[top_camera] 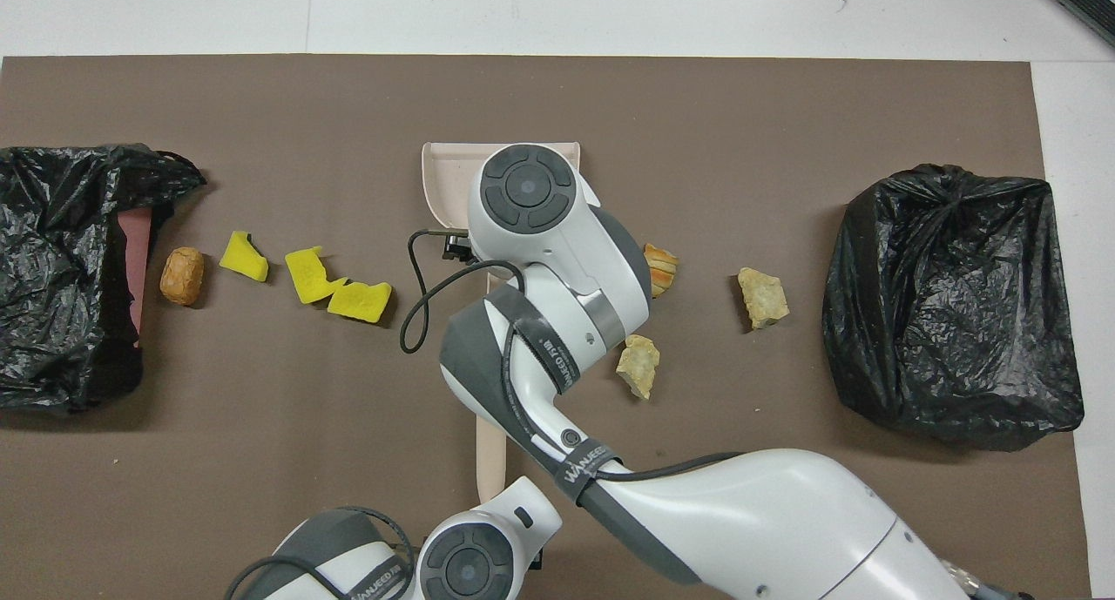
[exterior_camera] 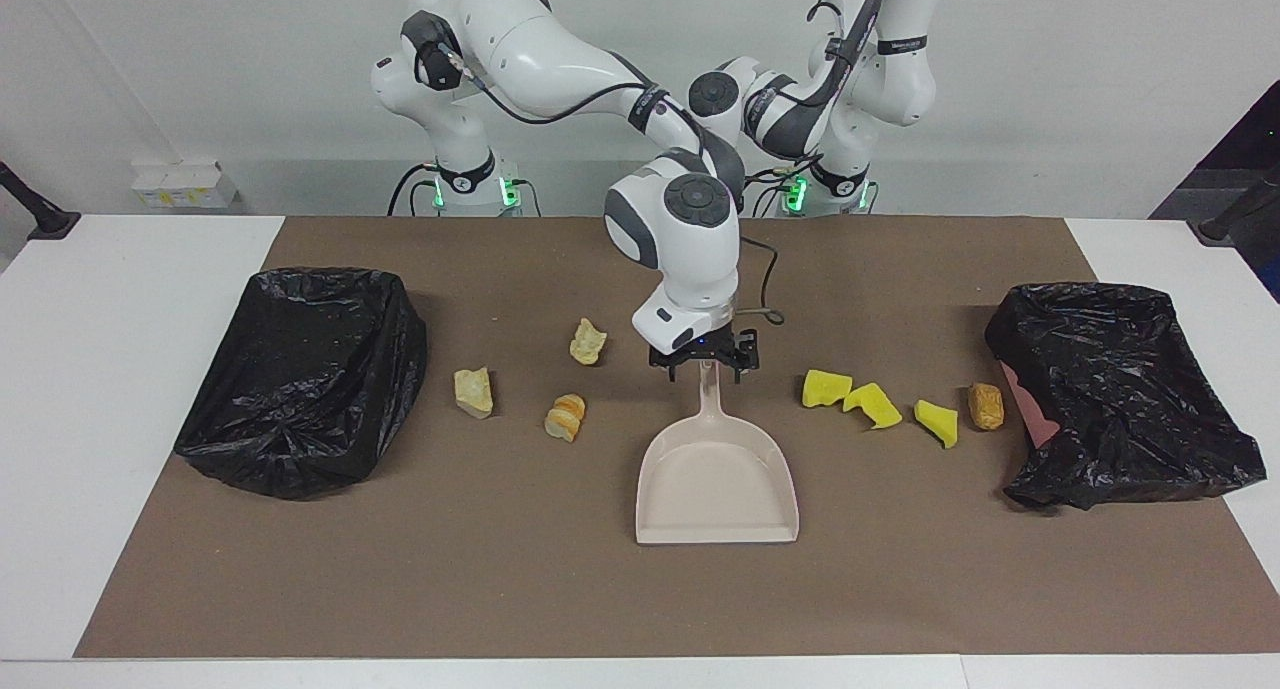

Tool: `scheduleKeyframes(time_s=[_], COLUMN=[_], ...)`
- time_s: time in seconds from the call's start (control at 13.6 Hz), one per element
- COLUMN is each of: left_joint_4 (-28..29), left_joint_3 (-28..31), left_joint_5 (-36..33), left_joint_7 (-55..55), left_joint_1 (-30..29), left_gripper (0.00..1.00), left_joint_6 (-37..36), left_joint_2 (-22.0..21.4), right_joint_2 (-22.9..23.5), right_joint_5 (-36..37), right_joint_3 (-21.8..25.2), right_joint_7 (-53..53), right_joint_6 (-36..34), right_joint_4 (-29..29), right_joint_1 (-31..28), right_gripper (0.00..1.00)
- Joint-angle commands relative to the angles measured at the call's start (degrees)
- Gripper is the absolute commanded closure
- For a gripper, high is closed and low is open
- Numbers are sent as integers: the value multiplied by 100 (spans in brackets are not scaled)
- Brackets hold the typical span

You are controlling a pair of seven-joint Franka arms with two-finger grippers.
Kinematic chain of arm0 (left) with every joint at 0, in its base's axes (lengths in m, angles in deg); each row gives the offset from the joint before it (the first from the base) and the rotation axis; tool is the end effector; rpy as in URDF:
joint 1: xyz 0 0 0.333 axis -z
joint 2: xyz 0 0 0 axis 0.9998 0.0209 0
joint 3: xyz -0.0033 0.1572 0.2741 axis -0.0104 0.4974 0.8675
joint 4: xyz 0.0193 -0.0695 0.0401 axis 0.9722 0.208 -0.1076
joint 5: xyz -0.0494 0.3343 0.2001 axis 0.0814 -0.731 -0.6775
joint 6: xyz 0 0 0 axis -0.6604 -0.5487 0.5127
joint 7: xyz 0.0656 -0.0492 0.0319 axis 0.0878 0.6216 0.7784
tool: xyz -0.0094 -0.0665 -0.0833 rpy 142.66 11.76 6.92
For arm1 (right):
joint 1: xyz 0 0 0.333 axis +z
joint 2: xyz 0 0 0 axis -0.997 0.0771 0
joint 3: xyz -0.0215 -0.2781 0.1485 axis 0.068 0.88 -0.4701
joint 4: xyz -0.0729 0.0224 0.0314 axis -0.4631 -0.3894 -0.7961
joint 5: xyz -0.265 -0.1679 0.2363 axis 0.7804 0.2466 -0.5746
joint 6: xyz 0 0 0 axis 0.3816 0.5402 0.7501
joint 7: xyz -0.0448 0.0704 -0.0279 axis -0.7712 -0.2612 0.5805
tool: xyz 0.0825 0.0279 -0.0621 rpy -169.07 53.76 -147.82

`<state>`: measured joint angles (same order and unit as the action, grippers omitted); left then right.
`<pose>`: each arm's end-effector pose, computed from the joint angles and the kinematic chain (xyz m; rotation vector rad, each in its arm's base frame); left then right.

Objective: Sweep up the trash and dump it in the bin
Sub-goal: 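Grasp the dustpan handle with the right gripper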

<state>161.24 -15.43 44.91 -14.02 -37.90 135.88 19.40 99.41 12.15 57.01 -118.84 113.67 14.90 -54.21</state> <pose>0.2481 -0.3503 0.3367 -3.0697 0.2125 0.3159 0.5958 0.4455 0.3862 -3.0410 0.1603 -0.0611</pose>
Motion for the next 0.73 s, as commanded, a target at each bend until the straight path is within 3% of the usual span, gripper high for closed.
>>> scheduleKeyframes(time_s=[0.0,0.07,0.37,0.51,0.66], left_joint_4=[96,70,52,-62,-290], left_joint_3=[110,110,145,153,154], left_joint_5=[88,80,71,1,-174], left_joint_7=[87,-1,499,499,508], left_joint_1=[166,157,-79,-107,-640], left_gripper=[94,100,100,100,100], left_joint_6=[81,64,-130,-261,-568], left_joint_2=[-82,-73,-47,-100,-126], right_joint_2=[192,184,174,184,183], right_joint_5=[313,487,551,586,551], right_joint_3=[-15,-23,-41,-32,-41], right_joint_7=[-161,-108,-108,-108,-108], right_joint_6=[-116,-186,-292,-292,-292], right_joint_4=[-180,-171,-93,-75,-75], right_joint_1=[62,79,79,132,150], right_gripper=[7,23,27,33,41])
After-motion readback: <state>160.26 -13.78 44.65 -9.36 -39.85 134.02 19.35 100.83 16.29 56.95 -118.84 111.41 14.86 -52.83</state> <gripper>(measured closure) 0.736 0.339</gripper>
